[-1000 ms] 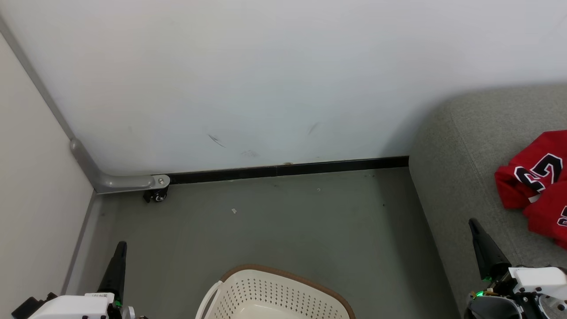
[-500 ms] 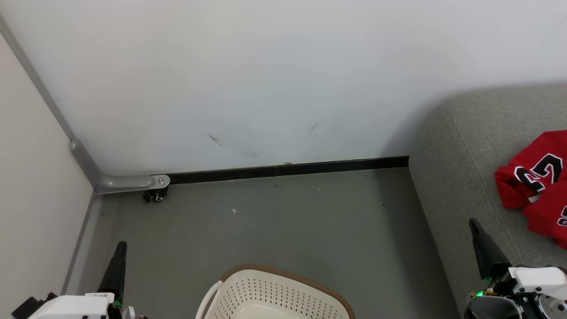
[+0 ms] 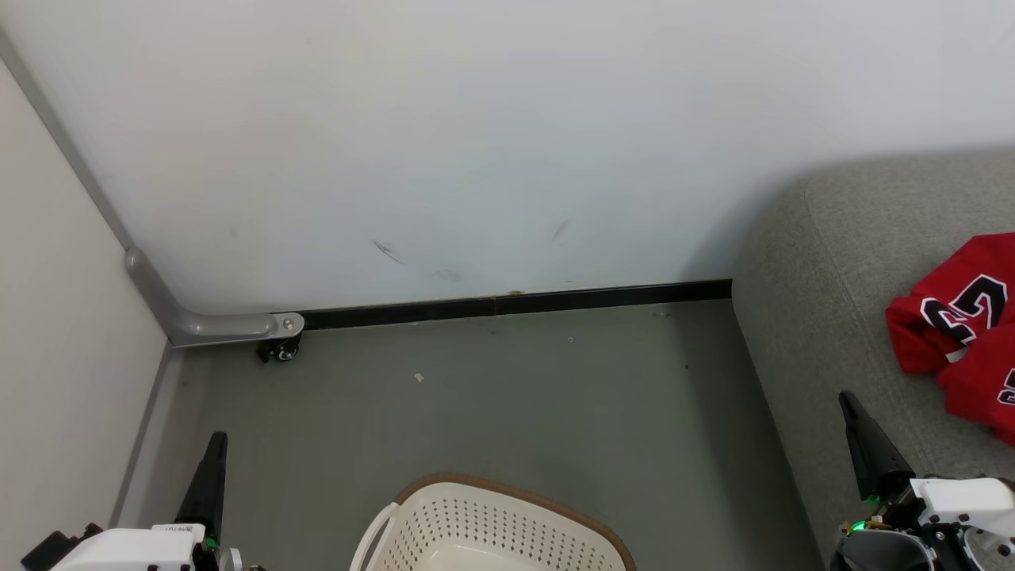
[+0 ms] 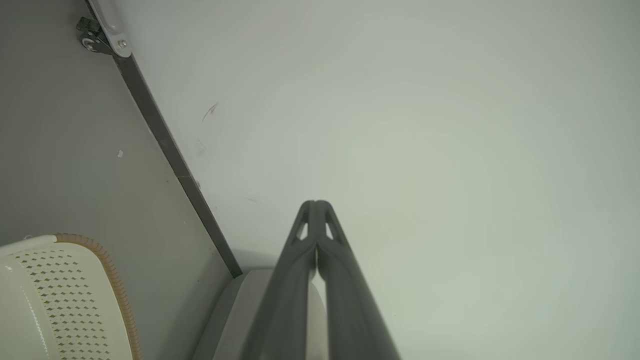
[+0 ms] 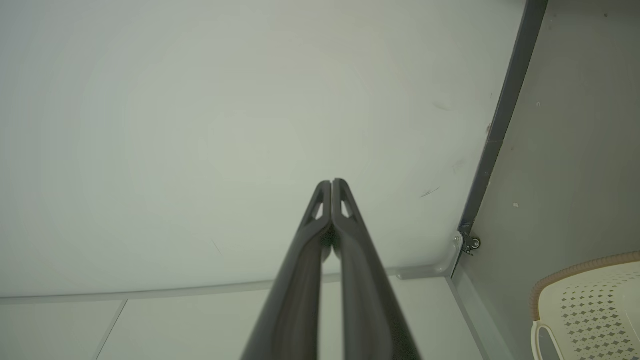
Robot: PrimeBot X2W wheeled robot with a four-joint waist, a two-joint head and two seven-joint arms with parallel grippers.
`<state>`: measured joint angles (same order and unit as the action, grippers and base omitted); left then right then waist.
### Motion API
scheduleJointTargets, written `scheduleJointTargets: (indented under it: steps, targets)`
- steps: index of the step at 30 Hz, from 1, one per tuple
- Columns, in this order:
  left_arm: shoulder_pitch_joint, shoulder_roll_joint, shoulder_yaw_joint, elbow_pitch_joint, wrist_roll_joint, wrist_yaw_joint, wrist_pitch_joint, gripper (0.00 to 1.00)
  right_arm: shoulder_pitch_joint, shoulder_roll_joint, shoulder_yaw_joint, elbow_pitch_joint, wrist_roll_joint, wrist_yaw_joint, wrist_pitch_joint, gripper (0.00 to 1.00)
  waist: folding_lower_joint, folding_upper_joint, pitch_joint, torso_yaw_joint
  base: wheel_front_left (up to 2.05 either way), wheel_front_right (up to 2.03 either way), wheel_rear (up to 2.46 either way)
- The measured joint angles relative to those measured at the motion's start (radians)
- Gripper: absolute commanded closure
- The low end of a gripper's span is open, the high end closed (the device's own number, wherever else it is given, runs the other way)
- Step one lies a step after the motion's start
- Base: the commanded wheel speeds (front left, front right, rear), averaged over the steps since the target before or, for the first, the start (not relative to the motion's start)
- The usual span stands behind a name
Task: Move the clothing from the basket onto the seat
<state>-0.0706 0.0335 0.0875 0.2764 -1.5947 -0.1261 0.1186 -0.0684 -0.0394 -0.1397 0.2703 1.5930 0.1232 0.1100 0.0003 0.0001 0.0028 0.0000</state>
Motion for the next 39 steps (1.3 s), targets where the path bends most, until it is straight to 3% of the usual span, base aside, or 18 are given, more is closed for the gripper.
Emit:
scheduleJointTargets:
  steps: [39]
  targets:
    - [0.000, 0.000, -0.001, -0.001, 0.000, 0.000, -0.001, 1.00, 0.000, 0.000, 0.001, 0.000, 0.000, 0.000, 0.000, 1.00, -0.0001, 0.0000, 0.000, 0.000, 0.00, 0.00, 0.00]
